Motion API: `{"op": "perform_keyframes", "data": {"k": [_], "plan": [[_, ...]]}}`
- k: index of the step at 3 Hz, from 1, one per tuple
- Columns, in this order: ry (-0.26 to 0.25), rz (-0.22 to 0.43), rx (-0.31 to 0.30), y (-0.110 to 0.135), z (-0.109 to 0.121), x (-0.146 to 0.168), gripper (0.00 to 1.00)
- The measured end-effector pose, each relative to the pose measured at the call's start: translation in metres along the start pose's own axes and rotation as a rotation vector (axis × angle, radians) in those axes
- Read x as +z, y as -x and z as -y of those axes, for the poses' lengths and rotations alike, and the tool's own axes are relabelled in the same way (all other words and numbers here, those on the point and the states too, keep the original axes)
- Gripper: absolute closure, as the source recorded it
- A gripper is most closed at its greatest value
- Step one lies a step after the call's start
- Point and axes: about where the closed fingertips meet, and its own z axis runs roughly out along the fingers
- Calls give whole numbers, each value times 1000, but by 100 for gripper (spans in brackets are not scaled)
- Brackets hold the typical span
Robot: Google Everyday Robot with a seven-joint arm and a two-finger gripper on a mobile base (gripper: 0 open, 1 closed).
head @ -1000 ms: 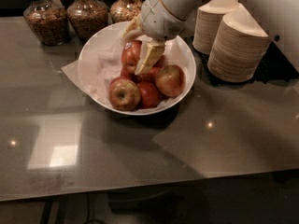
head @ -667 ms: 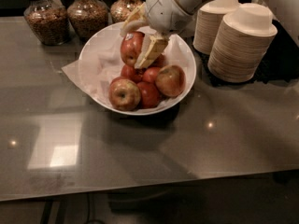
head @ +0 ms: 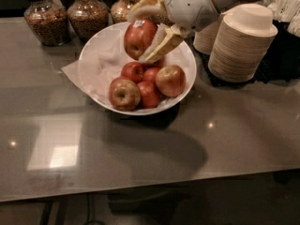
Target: Pick apple from white bowl
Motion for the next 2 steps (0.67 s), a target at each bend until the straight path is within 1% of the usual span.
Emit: {"op": "perform_keyframes", "data": {"k": [1, 2], "plan": [[-70, 80, 49, 18, -13, -25, 100], [-96, 105, 72, 22, -16, -37, 100]]}}
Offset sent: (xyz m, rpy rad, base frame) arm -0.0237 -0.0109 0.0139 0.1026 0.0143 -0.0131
